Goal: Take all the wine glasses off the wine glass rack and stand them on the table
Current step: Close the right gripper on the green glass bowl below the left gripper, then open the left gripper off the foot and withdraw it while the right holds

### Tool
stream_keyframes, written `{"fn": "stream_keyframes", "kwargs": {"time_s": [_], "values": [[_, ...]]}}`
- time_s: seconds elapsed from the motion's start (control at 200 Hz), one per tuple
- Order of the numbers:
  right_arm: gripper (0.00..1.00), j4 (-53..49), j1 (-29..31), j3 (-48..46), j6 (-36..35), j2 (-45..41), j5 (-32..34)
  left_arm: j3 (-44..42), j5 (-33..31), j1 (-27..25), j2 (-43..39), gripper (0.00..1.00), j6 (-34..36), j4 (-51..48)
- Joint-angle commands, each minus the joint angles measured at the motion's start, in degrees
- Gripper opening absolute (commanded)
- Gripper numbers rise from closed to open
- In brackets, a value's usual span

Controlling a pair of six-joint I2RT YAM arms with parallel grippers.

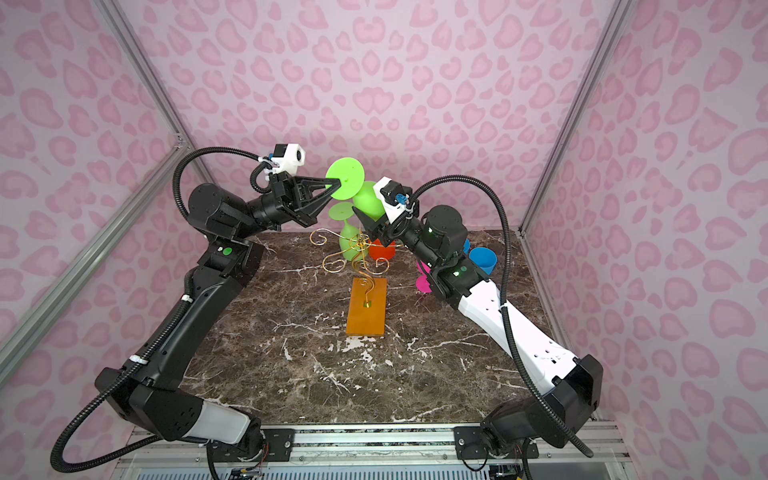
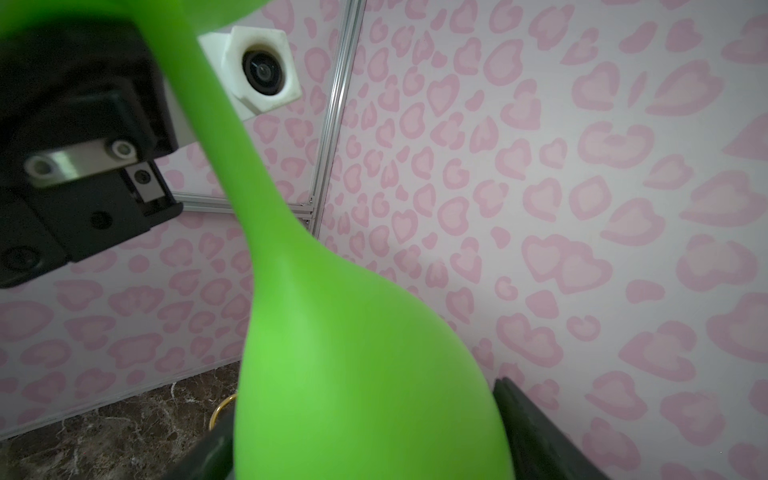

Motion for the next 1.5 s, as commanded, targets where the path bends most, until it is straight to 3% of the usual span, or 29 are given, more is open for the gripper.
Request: {"fn": "stream_keyframes", "kwargs": {"time_s": [0.0,0.04,0.145,0.205,0.43,0.6,0.715,0.835,0.945,1.03,1.2,1.495], "values": [[0.75,-0.8,-0.1,-0.2,1.8,-0.9,1.2,-0.3,0.4,0.1,0.0,0.26,-0.1,2.9],[0.74,-2.2,0.0,0.2,2.3,-1.4,1.7,-0.4,0.3,0.1,0.1,0.33,0.3,2.9],[0.71,-6.5,-0.6,0.8,4.4,-3.0,2.9,-0.7,-0.2,0.1,0.0,0.35,1.8,2.4],[0.7,-9.0,-1.3,0.8,6.0,-4.2,3.5,-0.8,-0.5,0.1,-0.2,0.43,3.0,2.1],[0.63,-21.9,-4.9,5.1,11.1,-8.6,4.9,-0.9,-3.7,0.0,-0.9,0.46,14.1,-1.1],[0.58,-30.9,-7.8,7.2,13.2,-10.6,4.8,-1.8,-10.6,0.1,-2.9,0.45,33.6,-5.9],[0.57,-37.5,-8.0,10.7,12.4,-10.0,4.9,-5.3,-19.6,-0.1,-5.5,0.45,47.5,-5.3],[0.55,-43.8,-8.1,15.2,11.6,-8.0,3.9,-9.1,-26.1,-1.2,-7.1,0.43,67.4,-3.2],[0.53,-47.9,-7.9,18.4,11.2,-5.9,3.0,-11.4,-26.8,-2.9,-6.6,0.37,88.3,-2.6],[0.52,-50.1,-7.9,20.1,10.8,-4.3,2.1,-13.2,-25.8,-3.7,-6.1,0.33,99.3,-1.6],[0.51,-54.0,-7.0,22.9,9.5,-1.6,1.5,-14.5,-21.5,-4.0,-5.4,0.34,111.3,1.0],[0.49,-60.2,-2.3,28.2,6.9,3.5,3.8,-13.9,-18.3,-5.2,-4.4,0.35,123.0,1.6]]}}
